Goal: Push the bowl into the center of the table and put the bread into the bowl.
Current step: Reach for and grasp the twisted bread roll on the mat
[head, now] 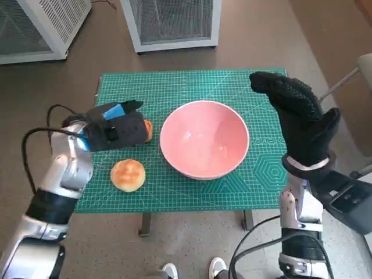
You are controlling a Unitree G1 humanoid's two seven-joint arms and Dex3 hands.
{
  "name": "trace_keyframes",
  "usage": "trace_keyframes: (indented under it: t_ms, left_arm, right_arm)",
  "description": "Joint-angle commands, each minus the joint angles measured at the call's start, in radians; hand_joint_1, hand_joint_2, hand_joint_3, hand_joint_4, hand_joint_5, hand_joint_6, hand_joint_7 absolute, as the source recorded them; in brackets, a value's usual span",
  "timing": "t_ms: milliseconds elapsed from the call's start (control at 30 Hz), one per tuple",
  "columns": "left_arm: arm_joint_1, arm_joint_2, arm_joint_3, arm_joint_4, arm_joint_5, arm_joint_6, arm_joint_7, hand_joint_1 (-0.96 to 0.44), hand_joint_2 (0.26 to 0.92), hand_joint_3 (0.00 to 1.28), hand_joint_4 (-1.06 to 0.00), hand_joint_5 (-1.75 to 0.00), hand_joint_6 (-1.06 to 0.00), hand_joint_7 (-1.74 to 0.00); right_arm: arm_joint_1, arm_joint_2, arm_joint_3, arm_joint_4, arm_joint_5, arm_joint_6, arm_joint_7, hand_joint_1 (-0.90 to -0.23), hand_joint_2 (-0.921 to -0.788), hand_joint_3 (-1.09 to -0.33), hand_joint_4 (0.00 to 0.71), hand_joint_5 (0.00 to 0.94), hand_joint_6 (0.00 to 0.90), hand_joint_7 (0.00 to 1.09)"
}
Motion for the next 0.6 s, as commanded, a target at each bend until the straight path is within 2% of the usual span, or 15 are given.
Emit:
trace_keyframes:
  t_ms: [33, 400, 533, 600]
  left_arm:
    - [-0.044, -0.029, -0.028, 0.093, 0.023, -0.029, 0.044, -0.09, 0.771, 0.0, -0.13, 0.0, -0.3, -0.03]
    - [-0.121, -0.096, -0.067, 0.383, 0.035, -0.109, 0.159, -0.06, 0.773, 0.0, -0.17, -0.01, -0.34, -0.04]
    - [-0.148, -0.114, -0.074, 0.468, 0.035, -0.137, 0.19, -0.02, 0.786, 0.01, -0.23, -0.03, -0.39, -0.05]
    - [-0.155, -0.118, -0.078, 0.491, 0.034, -0.15, 0.2, -0.01, 0.797, 0.01, -0.3, -0.04, -0.44, -0.06]
  right_arm:
    - [0.028, -0.003, -0.002, -0.003, 0.01, 0.012, -0.002, -0.39, -0.921, -0.47, 0.506, 0.002, 0.152, 0.67]
    - [0.032, -0.005, -0.003, -0.004, 0.009, 0.006, -0.001, -0.392, -0.921, -0.469, 0.508, 0.003, 0.144, 0.67]
    - [0.036, -0.006, -0.004, -0.007, 0.006, 0.004, -0.003, -0.392, -0.921, -0.473, 0.509, 0.004, 0.143, 0.67]
    - [0.037, -0.007, -0.005, -0.008, 0.005, 0.002, -0.003, -0.392, -0.921, -0.474, 0.509, 0.004, 0.143, 0.67]
